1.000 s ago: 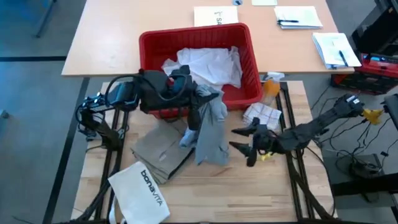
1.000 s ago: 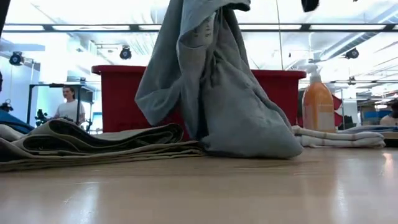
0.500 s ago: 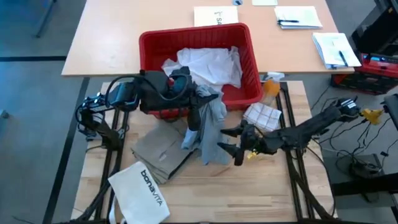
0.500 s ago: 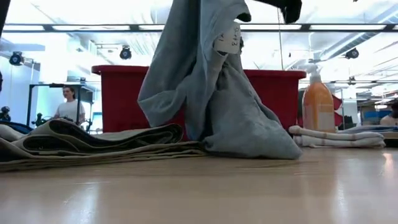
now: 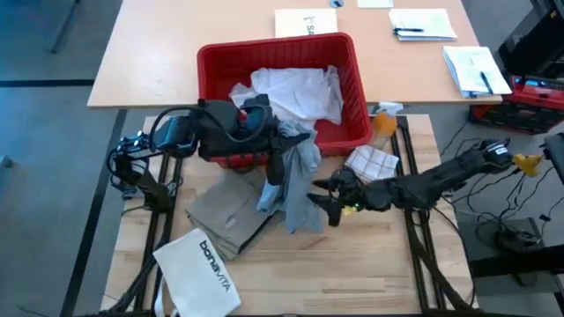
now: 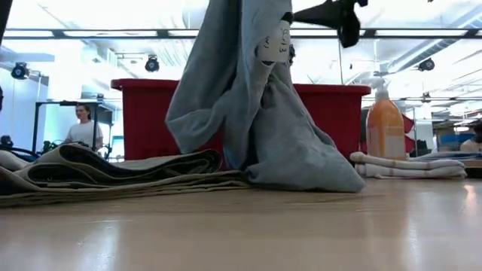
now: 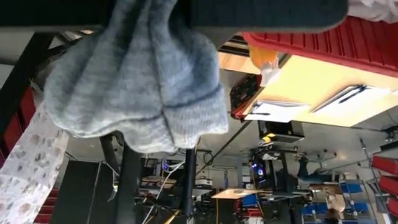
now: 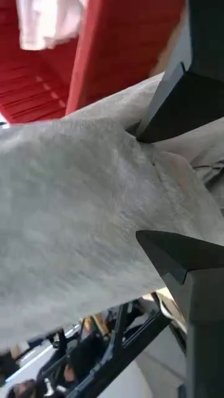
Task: Fold laundry
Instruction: Fold the gray shirt
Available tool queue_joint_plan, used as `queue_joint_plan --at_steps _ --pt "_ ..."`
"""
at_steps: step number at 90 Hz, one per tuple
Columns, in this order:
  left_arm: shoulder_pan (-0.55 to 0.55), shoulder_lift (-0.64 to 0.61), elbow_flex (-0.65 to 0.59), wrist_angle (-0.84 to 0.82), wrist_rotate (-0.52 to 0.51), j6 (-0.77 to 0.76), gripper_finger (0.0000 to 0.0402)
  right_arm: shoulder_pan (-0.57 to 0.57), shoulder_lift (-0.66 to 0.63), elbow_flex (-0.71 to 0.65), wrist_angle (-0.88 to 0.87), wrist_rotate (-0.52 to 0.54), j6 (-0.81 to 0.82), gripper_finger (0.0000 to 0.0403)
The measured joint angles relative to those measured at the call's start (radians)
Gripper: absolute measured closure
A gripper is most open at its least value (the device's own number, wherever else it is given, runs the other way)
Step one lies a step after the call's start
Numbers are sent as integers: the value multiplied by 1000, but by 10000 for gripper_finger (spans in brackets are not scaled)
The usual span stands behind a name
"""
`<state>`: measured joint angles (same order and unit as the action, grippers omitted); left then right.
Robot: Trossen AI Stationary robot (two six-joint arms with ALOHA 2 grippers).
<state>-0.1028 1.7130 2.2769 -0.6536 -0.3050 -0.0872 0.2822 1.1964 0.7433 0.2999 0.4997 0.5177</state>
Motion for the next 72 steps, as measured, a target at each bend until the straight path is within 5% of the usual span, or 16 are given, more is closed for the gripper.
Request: queue_joint_plan --at_steps 19,43,60,72 --pt "0 0 0 -6 0 1 402 -69 18 0 32 -59 9 188" --pt "49 1 -17 -127 -157 37 401 -46 -103 0 13 -116 -23 386" --pt "109 1 -46 -117 -145 17 377 -32 -216 3 18 -137 -4 400" --pt "233 1 -111 -184 32 -67 300 1 -276 46 -36 -152 -40 402"
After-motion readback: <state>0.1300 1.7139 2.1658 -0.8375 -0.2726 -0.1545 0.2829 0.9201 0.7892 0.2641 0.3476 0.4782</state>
